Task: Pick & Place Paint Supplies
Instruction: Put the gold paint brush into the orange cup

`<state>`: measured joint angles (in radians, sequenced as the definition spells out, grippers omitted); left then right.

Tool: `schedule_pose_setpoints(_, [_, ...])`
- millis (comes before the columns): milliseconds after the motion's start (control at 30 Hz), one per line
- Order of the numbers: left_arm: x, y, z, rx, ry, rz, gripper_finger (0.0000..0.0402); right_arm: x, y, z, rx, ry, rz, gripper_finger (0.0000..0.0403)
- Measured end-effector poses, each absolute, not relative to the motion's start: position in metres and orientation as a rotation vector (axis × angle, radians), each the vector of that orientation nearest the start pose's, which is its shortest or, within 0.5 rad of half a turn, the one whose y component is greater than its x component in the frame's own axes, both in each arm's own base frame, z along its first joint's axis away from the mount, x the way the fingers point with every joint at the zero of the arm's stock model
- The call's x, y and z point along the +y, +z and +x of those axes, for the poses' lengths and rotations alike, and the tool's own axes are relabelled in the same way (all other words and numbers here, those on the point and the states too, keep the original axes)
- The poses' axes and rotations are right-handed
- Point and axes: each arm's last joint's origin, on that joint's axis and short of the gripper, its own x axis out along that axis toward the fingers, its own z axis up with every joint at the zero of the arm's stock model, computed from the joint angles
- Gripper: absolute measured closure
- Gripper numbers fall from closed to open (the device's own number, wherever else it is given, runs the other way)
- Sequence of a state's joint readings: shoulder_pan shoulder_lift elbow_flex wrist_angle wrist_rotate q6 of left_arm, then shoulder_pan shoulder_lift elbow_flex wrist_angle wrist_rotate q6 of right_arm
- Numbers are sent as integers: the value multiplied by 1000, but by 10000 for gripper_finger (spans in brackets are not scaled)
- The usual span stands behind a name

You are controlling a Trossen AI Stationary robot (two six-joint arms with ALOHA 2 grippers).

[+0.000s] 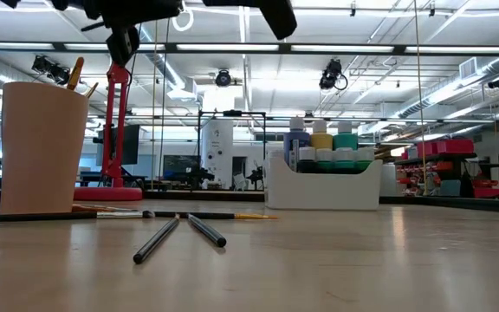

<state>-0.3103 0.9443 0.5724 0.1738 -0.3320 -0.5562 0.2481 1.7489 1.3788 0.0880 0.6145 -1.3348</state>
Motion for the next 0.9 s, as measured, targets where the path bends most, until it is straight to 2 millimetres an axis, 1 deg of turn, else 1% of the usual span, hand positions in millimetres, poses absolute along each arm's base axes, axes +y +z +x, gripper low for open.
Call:
schedule_pose_setpoints(133, [-56, 276, 191, 106, 123, -372, 385, 83, 304, 393, 522, -343, -1169, 297])
schedule_pose_setpoints(267, [-59, 288, 175, 41, 199, -218, 381, 81, 300, 388, 599, -495, -1055, 297])
schedule_pose_setpoints(333, [-63, 289, 166, 23, 253, -136, 387, 81, 296, 385, 625, -535, -1010, 300])
schedule_pose_setpoints(433, [-70, 277, 157, 30, 384, -55, 387, 80, 289, 382, 653, -533, -936, 305])
schedule_pose_setpoints(500, [-76, 264, 152, 38, 446, -39, 387, 78, 286, 381, 668, -542, -903, 307])
schedule_pose_setpoints(600, [-86, 246, 148, 17, 433, -65, 380, 76, 283, 380, 682, -528, -865, 309])
schedule_pose_setpoints(700, [-94, 227, 145, 13, 390, -29, 378, 77, 284, 382, 656, -484, -824, 309])
schedule_pose_setpoints(800, [-96, 210, 143, 8, 405, -2, 387, 79, 284, 384, 628, -409, -803, 309])
schedule_pose_setpoints(900, [-94, 194, 141, 7, 430, -22, 387, 80, 285, 385, 600, -357, -779, 311])
